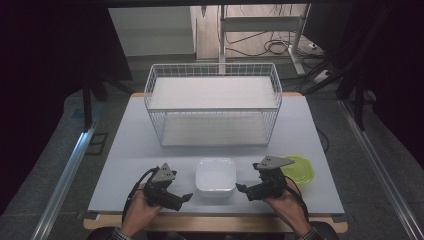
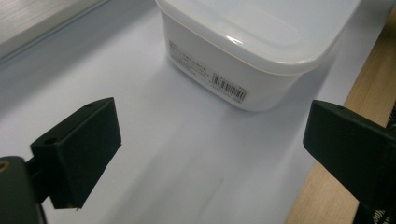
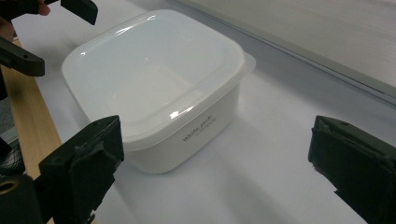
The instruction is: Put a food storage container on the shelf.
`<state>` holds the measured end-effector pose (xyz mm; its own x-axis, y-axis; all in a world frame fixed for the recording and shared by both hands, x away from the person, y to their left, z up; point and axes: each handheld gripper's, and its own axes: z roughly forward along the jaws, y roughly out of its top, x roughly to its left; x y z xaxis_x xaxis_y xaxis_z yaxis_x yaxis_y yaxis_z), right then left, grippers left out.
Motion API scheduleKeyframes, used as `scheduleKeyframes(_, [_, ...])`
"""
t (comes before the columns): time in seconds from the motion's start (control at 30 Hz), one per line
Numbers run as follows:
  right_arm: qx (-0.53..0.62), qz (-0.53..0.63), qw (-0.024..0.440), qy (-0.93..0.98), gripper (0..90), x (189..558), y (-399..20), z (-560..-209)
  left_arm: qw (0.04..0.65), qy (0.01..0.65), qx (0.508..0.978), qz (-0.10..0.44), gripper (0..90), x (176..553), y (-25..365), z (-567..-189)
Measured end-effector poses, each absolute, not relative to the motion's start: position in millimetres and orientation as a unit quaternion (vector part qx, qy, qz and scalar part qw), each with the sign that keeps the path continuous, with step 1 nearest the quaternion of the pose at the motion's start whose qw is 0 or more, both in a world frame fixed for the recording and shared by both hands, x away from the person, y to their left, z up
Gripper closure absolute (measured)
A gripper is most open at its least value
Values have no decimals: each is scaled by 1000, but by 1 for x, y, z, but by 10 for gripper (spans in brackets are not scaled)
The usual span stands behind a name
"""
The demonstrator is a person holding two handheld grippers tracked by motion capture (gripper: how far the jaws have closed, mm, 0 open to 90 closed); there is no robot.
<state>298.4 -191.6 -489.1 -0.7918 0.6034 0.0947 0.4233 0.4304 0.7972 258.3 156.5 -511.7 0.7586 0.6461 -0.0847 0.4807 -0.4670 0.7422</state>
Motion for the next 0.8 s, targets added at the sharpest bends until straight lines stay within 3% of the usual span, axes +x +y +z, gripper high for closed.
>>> scheduleKeyframes(0.37, [300,415,94,854,15,298,-180,-488,440,319,836,74,14,265,157,-498])
scheduleKeyframes(0.63, [301,423,77,851,118,300,-172,-483,437,321,839,46,56,284,144,-500])
scheduleKeyframes(0.8, [313,420,44,851,129,308,-170,-486,437,328,837,32,88,295,138,-502])
